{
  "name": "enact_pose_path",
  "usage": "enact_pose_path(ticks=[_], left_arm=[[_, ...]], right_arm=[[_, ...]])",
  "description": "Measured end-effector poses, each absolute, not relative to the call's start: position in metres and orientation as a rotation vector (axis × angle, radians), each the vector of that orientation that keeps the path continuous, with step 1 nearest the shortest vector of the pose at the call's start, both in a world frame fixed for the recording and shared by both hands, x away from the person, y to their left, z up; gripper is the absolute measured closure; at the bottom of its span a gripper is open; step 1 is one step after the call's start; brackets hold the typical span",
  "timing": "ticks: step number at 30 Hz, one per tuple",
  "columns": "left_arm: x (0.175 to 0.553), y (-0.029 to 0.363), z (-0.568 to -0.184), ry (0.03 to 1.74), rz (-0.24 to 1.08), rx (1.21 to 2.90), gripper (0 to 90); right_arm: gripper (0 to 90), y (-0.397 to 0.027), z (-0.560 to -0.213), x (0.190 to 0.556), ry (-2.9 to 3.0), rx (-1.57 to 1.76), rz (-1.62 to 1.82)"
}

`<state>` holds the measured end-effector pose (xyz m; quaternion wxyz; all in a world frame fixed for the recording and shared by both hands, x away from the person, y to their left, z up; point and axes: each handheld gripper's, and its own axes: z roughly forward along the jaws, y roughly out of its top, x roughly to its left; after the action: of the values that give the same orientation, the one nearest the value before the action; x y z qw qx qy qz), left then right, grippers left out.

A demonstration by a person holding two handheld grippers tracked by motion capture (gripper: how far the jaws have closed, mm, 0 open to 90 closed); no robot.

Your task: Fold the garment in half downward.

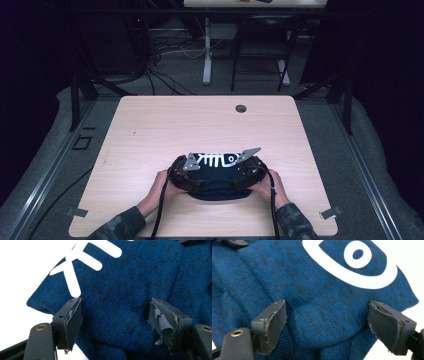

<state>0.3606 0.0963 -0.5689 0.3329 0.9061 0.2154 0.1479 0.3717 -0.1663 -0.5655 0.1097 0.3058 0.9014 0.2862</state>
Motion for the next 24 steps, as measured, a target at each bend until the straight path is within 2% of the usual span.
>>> enact_pose_path(ticks=[24], left_arm=[[0.377,0.097,-0.572,0.570,0.364,2.354,20.9]], right_arm=[[11.8,-0.167,-0.568,0.369,2.585,0.998,0.845]])
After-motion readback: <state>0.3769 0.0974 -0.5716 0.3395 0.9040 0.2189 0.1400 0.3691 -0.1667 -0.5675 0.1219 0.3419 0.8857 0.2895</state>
